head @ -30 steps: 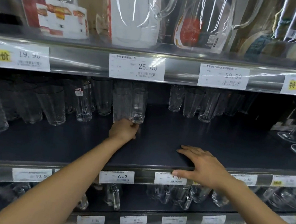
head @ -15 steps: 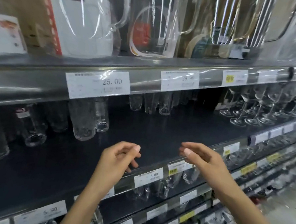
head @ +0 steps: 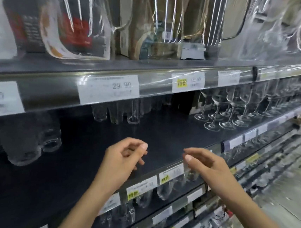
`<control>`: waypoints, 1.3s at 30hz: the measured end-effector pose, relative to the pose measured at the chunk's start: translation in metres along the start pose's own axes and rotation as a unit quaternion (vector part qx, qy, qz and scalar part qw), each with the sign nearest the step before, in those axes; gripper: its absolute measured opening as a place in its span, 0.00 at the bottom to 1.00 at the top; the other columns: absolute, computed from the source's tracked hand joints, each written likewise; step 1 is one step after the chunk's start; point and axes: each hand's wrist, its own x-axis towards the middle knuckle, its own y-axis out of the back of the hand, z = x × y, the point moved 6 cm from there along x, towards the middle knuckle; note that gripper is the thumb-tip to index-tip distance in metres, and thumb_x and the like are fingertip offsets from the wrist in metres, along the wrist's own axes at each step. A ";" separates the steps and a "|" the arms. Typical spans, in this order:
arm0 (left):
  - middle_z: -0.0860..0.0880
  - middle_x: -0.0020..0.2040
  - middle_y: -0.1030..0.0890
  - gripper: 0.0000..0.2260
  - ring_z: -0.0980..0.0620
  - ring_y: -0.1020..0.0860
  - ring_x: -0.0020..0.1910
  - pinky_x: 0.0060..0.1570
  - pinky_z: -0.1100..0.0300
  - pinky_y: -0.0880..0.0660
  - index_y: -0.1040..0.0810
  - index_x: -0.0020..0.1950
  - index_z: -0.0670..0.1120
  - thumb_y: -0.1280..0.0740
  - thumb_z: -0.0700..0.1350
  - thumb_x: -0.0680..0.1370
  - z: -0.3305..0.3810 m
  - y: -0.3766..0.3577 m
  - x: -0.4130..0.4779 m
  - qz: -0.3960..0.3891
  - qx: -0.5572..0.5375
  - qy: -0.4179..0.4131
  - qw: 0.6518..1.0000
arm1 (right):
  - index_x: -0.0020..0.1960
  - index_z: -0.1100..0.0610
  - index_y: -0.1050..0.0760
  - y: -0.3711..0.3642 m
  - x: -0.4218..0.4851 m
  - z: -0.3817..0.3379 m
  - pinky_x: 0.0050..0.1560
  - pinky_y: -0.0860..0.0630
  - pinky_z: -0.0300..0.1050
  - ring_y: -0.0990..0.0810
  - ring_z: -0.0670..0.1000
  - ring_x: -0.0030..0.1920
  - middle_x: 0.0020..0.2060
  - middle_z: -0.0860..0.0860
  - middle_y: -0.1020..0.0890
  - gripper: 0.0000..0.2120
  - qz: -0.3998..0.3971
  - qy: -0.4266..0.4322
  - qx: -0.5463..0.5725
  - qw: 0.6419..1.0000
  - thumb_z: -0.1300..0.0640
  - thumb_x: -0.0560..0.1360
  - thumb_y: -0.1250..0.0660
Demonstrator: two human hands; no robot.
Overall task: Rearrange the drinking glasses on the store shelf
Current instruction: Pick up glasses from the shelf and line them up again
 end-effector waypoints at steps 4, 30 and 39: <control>0.51 0.42 0.16 0.03 0.53 0.18 0.38 0.37 0.64 0.22 0.17 0.46 0.50 0.30 0.47 0.77 0.001 -0.035 0.034 0.058 0.033 -0.008 0.998 | 0.53 0.45 0.18 0.029 0.056 0.024 0.53 0.25 0.37 0.17 0.38 0.52 0.49 0.39 0.14 0.12 -0.053 -0.023 -0.002 0.998 0.45 0.71 0.27; 0.43 0.69 0.27 0.32 0.46 0.26 0.65 0.69 0.53 0.29 0.35 0.72 0.40 0.27 0.52 0.74 -0.128 -0.060 0.213 0.403 0.171 0.111 0.892 | 0.70 0.56 0.30 0.003 0.344 0.111 0.60 0.25 0.41 0.22 0.50 0.57 0.60 0.51 0.20 0.25 -0.017 0.017 -0.035 0.999 0.48 0.77 0.30; 0.44 0.67 0.25 0.33 0.46 0.24 0.62 0.64 0.52 0.24 0.33 0.69 0.42 0.27 0.57 0.71 -0.137 -0.049 0.233 0.403 0.186 0.103 0.890 | 0.68 0.61 0.28 -0.022 0.388 0.105 0.63 0.24 0.48 0.22 0.58 0.62 0.63 0.57 0.21 0.26 -0.013 0.026 -0.099 0.995 0.45 0.77 0.31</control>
